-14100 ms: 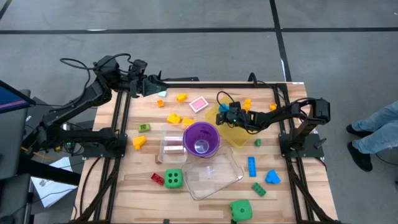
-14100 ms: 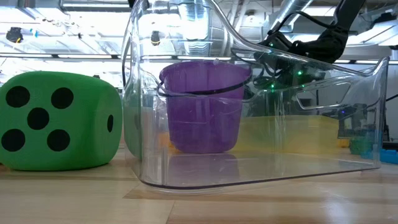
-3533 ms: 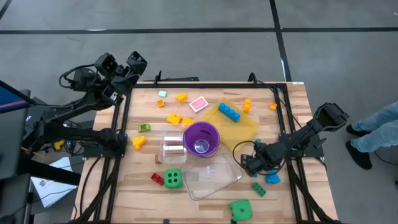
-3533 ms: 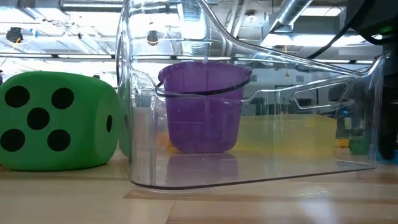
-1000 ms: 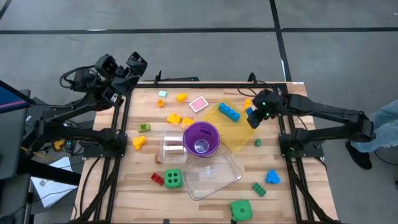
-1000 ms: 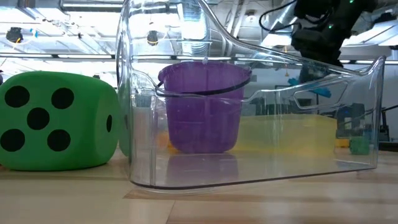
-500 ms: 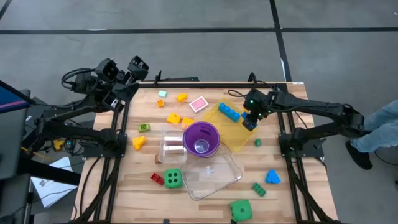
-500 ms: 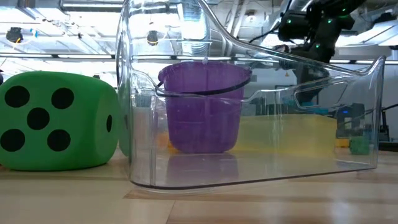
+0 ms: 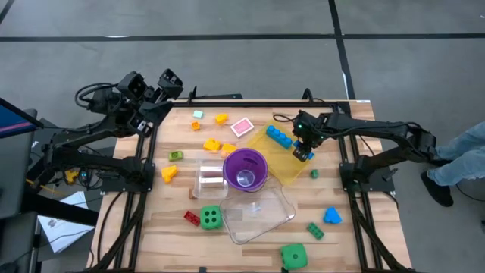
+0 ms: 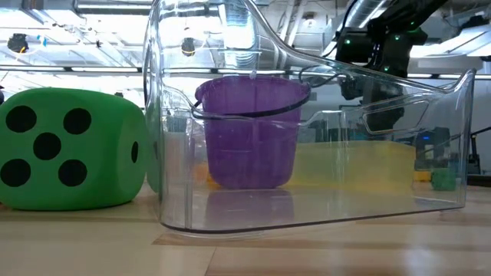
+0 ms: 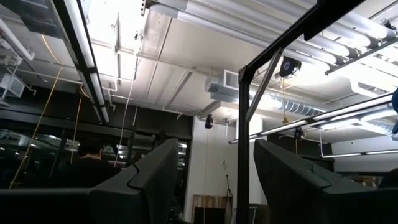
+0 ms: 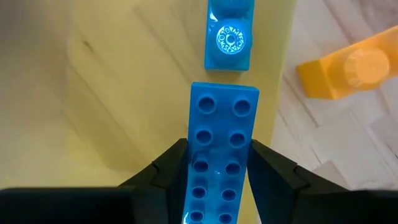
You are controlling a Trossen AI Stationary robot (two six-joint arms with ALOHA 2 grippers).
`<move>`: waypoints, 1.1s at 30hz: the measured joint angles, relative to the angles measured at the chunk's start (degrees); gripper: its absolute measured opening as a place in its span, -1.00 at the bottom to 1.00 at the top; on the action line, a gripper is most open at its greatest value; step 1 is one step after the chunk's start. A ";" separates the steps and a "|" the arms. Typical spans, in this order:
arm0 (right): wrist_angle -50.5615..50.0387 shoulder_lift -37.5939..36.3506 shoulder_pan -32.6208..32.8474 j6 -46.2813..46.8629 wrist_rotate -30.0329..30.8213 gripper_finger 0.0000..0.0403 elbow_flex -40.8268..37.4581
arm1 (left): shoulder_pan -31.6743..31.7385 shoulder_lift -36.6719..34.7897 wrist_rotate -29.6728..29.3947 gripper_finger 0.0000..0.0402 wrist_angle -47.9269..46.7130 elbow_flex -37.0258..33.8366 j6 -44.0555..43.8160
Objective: Pick & Place Toys
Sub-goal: Put the small blue game piece into the yellow bin, then put the large blue game piece into the yellow bin
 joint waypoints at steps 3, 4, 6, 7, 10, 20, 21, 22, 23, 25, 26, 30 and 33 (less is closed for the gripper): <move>-0.02 0.00 -0.02 0.01 0.01 -0.33 0.00 | 0.00 0.00 0.00 0.02 -0.05 0.00 0.00; -0.20 0.00 -0.02 0.01 0.00 -0.33 0.00 | 0.00 0.00 0.00 0.02 -0.05 0.00 0.00; -0.54 0.00 0.00 0.01 0.00 -0.33 0.00 | 0.00 0.00 0.00 0.02 -0.02 0.00 0.00; -0.54 0.00 0.00 0.03 0.00 -0.33 0.00 | 0.00 0.00 0.00 0.02 -0.03 0.00 0.01; -0.50 0.00 -0.02 0.08 0.00 -0.31 0.00 | 0.00 0.00 0.00 0.02 -0.01 0.00 0.00; -0.52 -0.02 0.00 0.17 0.00 -0.16 0.00 | 0.00 0.00 0.01 0.02 -0.01 0.00 0.00; -0.52 -0.02 0.00 0.17 0.00 -0.15 0.00 | 0.00 0.00 0.02 0.02 -0.01 0.00 -0.02; -0.53 -0.02 -0.01 0.17 0.02 -0.14 0.00 | 0.00 0.00 0.01 0.02 -0.01 0.00 0.00; -0.59 -0.02 -0.01 0.17 0.02 -0.13 0.00 | 0.00 0.00 0.00 0.02 -0.01 0.00 -0.02; -0.93 -0.02 -0.01 0.17 0.02 -0.12 0.00 | 0.00 0.00 0.02 0.02 -0.01 0.00 -0.02; -1.18 -0.02 0.00 0.17 0.02 -0.12 0.00 | 0.00 0.00 0.02 0.02 -0.01 0.00 -0.02; -2.12 -0.14 -0.01 0.35 0.03 -0.11 -0.02 | 0.00 0.00 0.02 0.02 0.01 0.00 -0.02; -2.20 -1.02 0.00 0.63 0.04 -0.11 -0.02 | 0.00 0.00 0.02 0.02 0.01 0.00 -0.02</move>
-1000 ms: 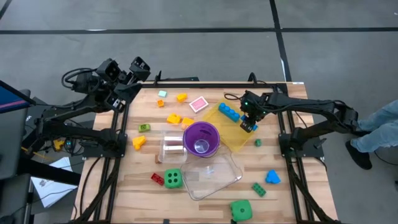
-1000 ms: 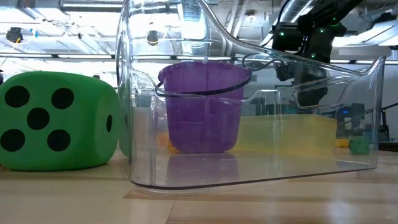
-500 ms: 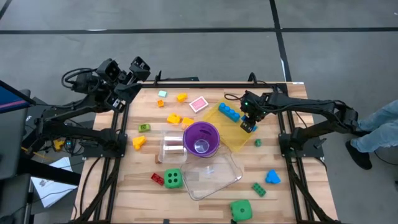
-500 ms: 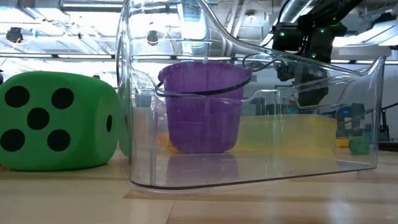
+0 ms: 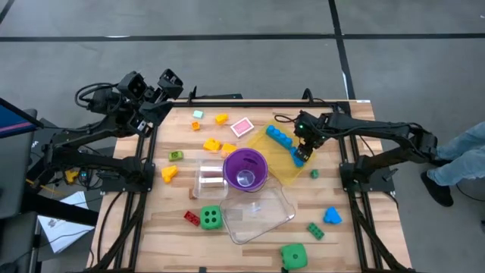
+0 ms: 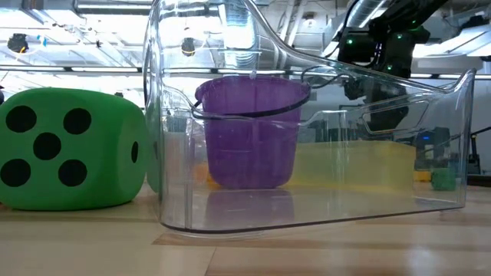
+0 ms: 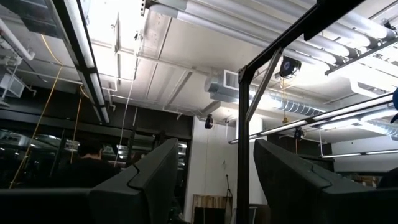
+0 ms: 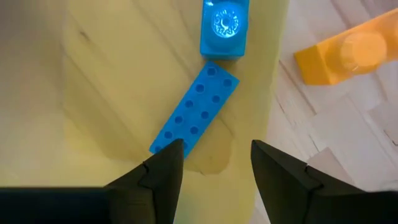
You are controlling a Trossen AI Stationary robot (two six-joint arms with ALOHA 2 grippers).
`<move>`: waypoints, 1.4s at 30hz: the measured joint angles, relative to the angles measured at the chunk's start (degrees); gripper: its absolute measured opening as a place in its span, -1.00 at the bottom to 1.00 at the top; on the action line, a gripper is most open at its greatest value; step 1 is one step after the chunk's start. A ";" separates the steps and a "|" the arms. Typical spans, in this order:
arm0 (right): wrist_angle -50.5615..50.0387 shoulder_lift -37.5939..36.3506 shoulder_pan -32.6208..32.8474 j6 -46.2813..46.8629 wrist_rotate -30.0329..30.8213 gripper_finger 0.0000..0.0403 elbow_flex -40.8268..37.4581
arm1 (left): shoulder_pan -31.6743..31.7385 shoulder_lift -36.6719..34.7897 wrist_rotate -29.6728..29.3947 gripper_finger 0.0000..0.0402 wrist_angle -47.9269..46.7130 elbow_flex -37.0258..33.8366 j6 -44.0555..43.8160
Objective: Pick & Place Toys
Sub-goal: Put the large blue game piece into the yellow bin
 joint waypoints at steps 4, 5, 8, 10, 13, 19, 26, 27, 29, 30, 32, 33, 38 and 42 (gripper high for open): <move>-0.06 -2.46 -0.02 2.21 0.13 -0.11 0.00 | 0.00 0.00 0.00 0.02 0.00 0.00 0.00; -0.24 -3.36 -0.01 3.05 0.14 -0.11 0.00 | 0.00 0.00 0.00 0.02 0.00 0.00 0.00; -1.54 -6.32 0.27 6.51 0.15 -0.11 0.00 | 0.02 0.00 0.00 0.02 0.00 0.00 0.00; -2.56 -8.65 0.86 9.48 0.22 -0.11 0.00 | 0.02 0.00 0.00 0.02 0.00 0.00 0.00; -4.31 -12.60 2.69 14.56 0.15 -0.11 0.00 | 0.02 0.00 -0.02 0.02 0.00 0.00 0.00; -8.32 -19.73 9.15 25.85 0.15 -0.11 0.00 | 0.02 0.00 -0.01 0.02 0.00 0.00 -0.02; -9.57 -21.82 15.91 34.81 0.76 -0.11 0.00 | 0.02 0.00 -0.02 0.02 0.02 0.00 -0.02; -9.83 -21.66 16.52 35.48 0.85 -0.11 0.00 | 0.02 0.00 -0.02 0.02 0.01 0.00 -0.03; -9.90 -21.49 17.78 36.45 0.88 -0.11 0.00 | 0.02 0.00 -0.02 0.02 0.02 0.00 -0.22; -9.90 -21.50 18.34 36.72 1.24 -0.11 0.00 | 0.02 0.00 -0.02 0.02 0.02 0.00 -0.22; -9.90 -21.54 19.26 37.53 2.31 -0.11 0.00 | 0.02 -0.01 -0.02 0.02 0.02 0.00 -0.22; -9.90 -21.54 19.57 37.79 2.96 -0.11 0.00 | 0.01 0.00 -0.02 0.02 0.01 0.00 -0.22; -9.90 -21.54 19.71 38.25 3.33 -0.11 0.00 | 0.02 -0.02 -0.02 0.02 0.00 0.00 -0.22; -9.92 -21.54 20.41 39.76 3.10 -0.11 0.00 | 0.02 -0.01 -0.02 0.02 0.02 0.00 -0.34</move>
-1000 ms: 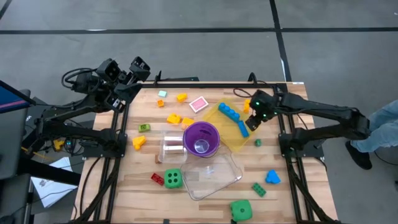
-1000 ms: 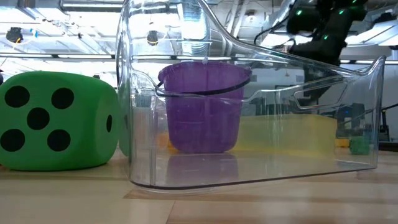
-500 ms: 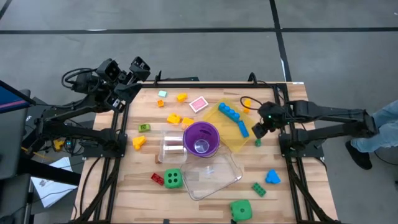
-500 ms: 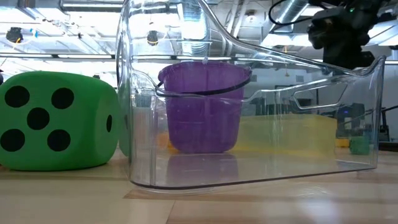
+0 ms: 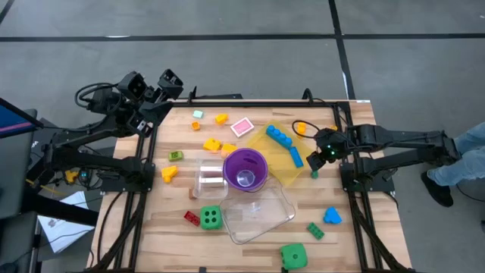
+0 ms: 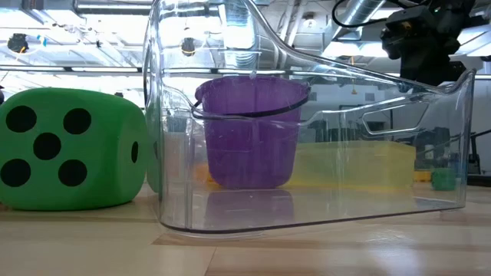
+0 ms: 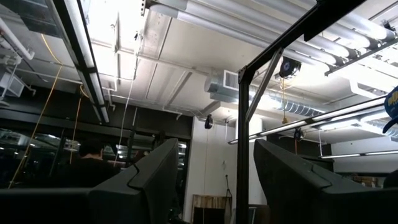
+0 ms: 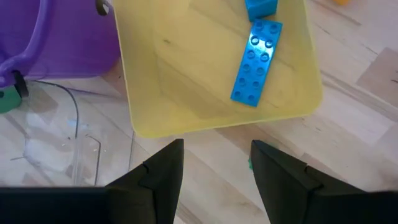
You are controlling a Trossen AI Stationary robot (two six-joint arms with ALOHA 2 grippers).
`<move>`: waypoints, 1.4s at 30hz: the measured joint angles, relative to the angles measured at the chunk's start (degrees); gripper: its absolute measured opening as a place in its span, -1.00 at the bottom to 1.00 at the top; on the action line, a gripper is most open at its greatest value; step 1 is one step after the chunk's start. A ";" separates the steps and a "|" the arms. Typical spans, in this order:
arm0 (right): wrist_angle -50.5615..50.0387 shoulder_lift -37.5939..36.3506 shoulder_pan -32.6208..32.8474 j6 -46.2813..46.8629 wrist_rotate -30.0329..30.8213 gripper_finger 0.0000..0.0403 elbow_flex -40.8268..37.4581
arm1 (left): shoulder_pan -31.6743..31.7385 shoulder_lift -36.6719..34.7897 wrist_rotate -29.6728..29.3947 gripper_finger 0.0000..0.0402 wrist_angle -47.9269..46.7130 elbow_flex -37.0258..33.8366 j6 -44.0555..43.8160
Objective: Pick & Place Toys
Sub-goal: Put the large blue game piece into the yellow bin
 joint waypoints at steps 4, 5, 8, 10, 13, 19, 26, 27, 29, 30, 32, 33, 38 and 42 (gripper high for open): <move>-0.86 0.00 3.67 6.13 -1.70 -0.11 0.02 | 0.00 0.00 0.00 0.02 -0.02 0.00 -0.44; -1.37 0.00 5.35 8.54 -2.14 -0.11 0.02 | 0.00 -0.01 0.00 0.02 -0.02 0.00 -0.45; -3.98 0.00 11.43 16.75 -3.64 -0.11 0.04 | -0.42 -0.01 -0.02 0.02 -0.02 0.00 -0.47; -6.01 0.00 16.19 22.69 -4.89 -0.11 0.04 | -0.67 -0.01 0.00 0.02 -0.02 0.00 -0.47; -7.74 0.00 23.96 31.49 -5.99 -0.11 0.04 | -0.68 -0.01 0.02 0.02 -0.02 0.00 -0.47; -6.18 0.99 38.38 47.89 -6.62 0.07 0.07 | -0.68 -0.01 0.02 0.02 0.22 0.00 -0.19; -3.06 8.06 47.30 57.94 -9.96 0.39 0.07 | -0.68 -0.01 0.02 0.02 0.22 0.00 -0.04; -2.63 9.46 47.73 58.59 -10.47 0.42 0.07 | -0.68 -0.01 0.02 0.02 0.22 0.00 -0.04; -2.52 12.25 48.29 60.11 -10.76 0.46 0.07 | -0.68 -0.01 0.02 0.02 0.22 0.00 -0.02; -2.25 13.61 48.46 60.79 -10.80 0.47 0.07 | -0.68 -0.01 0.02 0.02 0.24 0.00 -0.01; -1.26 16.30 48.80 61.39 -10.77 0.47 0.07 | -0.68 -0.01 0.02 0.02 0.35 0.00 -0.01; -0.94 17.57 48.99 61.39 -10.71 0.47 0.07 | -0.68 -0.01 0.02 0.02 0.44 0.00 0.00; -0.67 24.09 50.02 60.28 -10.53 0.47 0.04 | -0.68 -0.01 0.01 0.02 0.63 0.00 -0.09; 0.59 28.23 51.30 60.12 -10.51 0.47 0.04 | -0.66 -0.01 0.00 0.02 0.66 0.00 -0.28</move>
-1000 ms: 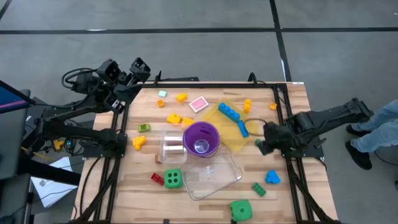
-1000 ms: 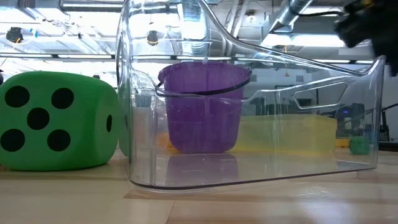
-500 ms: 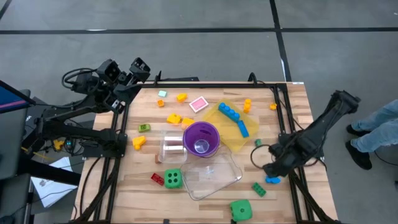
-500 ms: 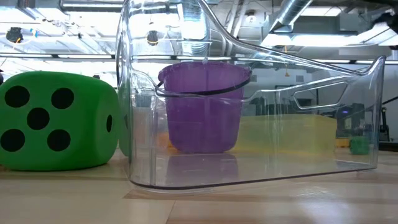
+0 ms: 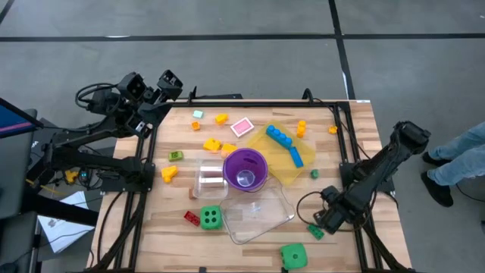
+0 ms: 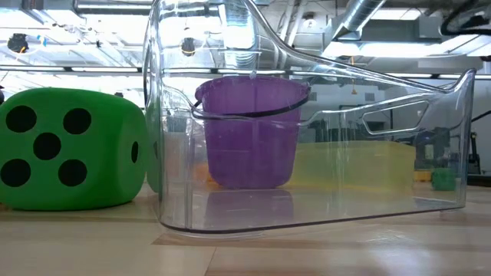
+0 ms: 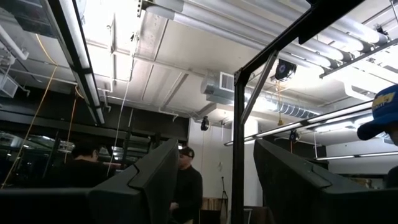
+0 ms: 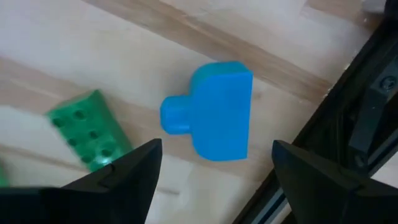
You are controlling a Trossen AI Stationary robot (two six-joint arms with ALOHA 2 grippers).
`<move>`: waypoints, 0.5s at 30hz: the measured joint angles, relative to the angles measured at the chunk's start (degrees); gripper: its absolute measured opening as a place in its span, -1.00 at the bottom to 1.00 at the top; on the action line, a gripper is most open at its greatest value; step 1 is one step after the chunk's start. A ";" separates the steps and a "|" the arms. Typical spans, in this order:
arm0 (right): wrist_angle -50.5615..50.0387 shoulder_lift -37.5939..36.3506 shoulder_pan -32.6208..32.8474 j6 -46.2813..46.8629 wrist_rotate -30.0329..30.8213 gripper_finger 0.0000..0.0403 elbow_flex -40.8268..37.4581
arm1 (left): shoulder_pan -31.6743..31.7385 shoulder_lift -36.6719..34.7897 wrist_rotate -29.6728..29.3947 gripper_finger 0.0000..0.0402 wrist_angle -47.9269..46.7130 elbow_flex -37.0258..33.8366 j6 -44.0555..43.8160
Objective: Pick & Place Toys
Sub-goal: Put the large blue game piece into the yellow bin
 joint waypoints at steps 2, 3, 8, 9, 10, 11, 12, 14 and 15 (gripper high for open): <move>0.69 1.94 0.37 -0.58 0.02 0.47 0.00 | 0.00 0.00 -0.25 0.02 -0.02 0.00 -0.04; 1.06 2.74 0.50 -0.84 0.04 0.47 0.00 | 0.00 0.00 -0.40 0.02 -0.02 0.00 -0.04; 3.83 5.58 0.74 -1.34 0.16 0.47 0.00 | 0.00 0.00 -1.31 0.02 0.01 0.00 -0.17; 4.87 5.60 0.73 -1.33 0.38 0.47 0.00 | 0.00 0.00 -1.59 0.02 0.00 0.00 -0.17; 5.88 5.58 0.75 -1.31 1.02 0.47 0.00 | 0.00 0.00 -1.68 0.02 -0.01 0.00 -0.18; 6.29 5.56 0.73 -1.06 1.68 0.47 0.00 | 0.00 0.00 -1.69 0.02 0.00 0.00 -0.20; 6.13 5.56 0.71 -0.72 2.13 0.47 0.00 | 0.00 0.00 -1.70 0.02 0.00 0.00 -0.20; 4.66 5.56 0.70 -0.45 2.72 0.47 0.00 | 0.01 0.00 -1.70 0.02 -0.01 0.00 -0.20; 3.75 5.56 0.70 -0.44 2.78 0.47 0.00 | 0.01 0.00 -1.73 0.02 -0.02 0.00 -0.20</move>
